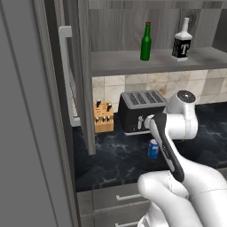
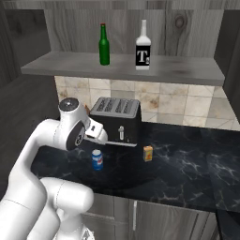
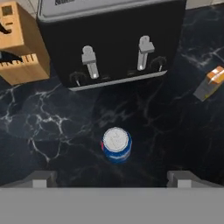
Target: Sort all alcoholic drinks to one cabinet, and non-alcoholic drinks to the other.
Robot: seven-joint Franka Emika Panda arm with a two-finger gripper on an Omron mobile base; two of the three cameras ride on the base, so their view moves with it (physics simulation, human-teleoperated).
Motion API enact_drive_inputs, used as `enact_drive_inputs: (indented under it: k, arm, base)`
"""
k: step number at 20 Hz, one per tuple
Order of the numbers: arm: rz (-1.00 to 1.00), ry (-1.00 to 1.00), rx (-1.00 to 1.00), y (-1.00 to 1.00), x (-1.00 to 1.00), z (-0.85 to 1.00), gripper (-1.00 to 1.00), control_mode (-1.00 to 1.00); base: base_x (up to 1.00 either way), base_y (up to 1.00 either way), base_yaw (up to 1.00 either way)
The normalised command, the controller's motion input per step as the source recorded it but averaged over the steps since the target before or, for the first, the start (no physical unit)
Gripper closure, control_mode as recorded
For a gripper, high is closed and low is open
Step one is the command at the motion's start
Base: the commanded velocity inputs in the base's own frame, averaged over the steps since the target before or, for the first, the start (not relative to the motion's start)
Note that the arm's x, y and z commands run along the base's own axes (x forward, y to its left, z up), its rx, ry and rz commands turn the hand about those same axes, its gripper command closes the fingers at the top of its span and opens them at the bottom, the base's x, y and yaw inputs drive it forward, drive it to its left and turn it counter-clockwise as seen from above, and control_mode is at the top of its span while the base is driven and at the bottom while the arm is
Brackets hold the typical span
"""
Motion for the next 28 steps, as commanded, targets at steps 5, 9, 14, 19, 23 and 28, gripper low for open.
enact_drive_inputs:
  k: [5,9,14,19,23,28]
  arm:
    - [0.00,0.11,0.00,0.00,0.00,-0.40,-1.00,-1.00]
    - [0.06,0.02,0.00,0.00,0.00,-0.19,-1.00,-1.00]
    - [0.03,0.01,0.00,0.00,0.00,-0.41,-1.00,-1.00]
    - [0.01,0.00,0.00,0.00,0.06,-0.47,-1.00,-1.00]
    - [0.00,0.00,0.00,0.00,0.30,-0.23,-1.00,-1.00]
    - [0.00,0.00,0.00,0.00,0.30,-0.17,-1.00,-1.00]
  base:
    - [0.00,0.00,0.00]
    - [0.00,0.00,0.00]
    - [0.00,0.00,0.00]
    - [0.00,0.00,0.00]
    - [0.00,0.00,0.00]
    - [0.00,0.00,0.00]
